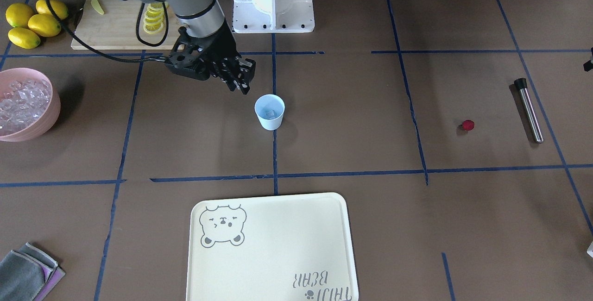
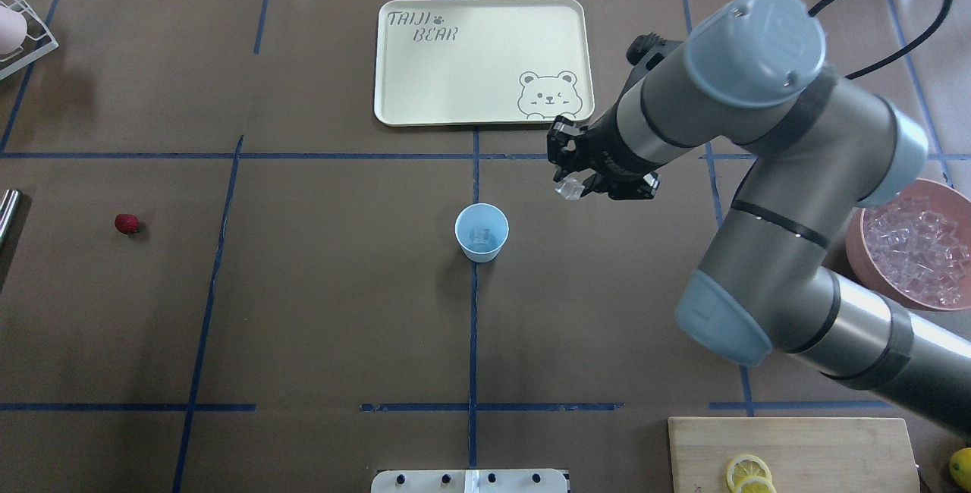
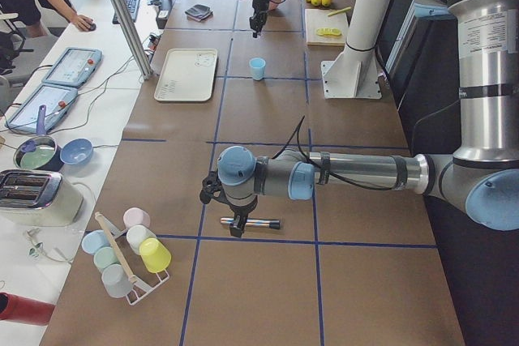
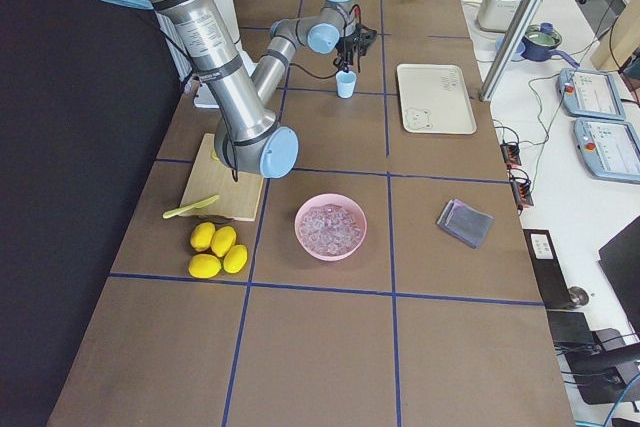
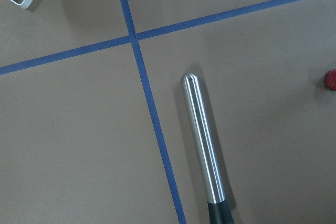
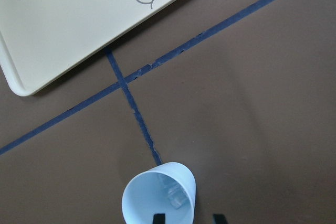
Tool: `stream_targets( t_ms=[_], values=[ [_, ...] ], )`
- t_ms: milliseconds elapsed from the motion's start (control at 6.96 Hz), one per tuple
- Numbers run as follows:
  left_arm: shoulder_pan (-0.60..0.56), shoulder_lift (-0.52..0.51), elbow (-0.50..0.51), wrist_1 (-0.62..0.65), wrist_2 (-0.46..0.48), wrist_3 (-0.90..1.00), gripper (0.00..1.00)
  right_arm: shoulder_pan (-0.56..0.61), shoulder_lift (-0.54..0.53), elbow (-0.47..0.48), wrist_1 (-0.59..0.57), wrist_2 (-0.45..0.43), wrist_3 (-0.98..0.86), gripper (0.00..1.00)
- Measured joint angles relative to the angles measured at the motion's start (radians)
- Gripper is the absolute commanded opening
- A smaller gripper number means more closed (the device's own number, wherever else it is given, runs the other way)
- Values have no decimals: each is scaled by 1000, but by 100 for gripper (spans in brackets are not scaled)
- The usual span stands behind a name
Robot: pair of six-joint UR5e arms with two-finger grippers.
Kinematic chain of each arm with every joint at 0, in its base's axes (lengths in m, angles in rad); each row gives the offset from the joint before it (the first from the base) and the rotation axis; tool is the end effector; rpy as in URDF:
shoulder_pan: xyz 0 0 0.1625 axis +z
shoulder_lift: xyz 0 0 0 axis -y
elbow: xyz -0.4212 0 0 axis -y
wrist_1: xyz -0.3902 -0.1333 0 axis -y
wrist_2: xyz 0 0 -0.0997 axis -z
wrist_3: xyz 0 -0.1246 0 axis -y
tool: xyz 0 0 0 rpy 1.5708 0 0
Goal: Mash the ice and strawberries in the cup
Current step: 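Carry the ice cube over the blue cup and open the right gripper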
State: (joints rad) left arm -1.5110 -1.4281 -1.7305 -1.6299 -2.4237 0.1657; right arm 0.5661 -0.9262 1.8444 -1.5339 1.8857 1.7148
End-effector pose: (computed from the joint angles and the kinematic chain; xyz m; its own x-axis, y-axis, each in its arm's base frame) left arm -0.0133 -0.4375 0.6469 0.6344 0.2593 -0.7282 -0.1665 0.9658 0.1989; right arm -0.4930 -0.4255 0.1762 0.4398 0.4412 0.7822 -0.3634 0.8839 -0.2942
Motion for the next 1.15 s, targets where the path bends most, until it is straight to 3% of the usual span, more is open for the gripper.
stream_targets(
  t_ms=[719,862,1006,1150],
  values=[
    [0,0,0,-1,0,0,100,-60,78,-116,1,-76,14,2],
    [0,0,-1,-1,0,0,100,-62,80,-124,0,-87,12,19],
    [0,0,-1,-1,0,0,100,-64,80,-133,0,-100,8,46],
    [0,0,-2,-1,0,0,100,-70,81,-141,0,-114,5,99]
  ],
)
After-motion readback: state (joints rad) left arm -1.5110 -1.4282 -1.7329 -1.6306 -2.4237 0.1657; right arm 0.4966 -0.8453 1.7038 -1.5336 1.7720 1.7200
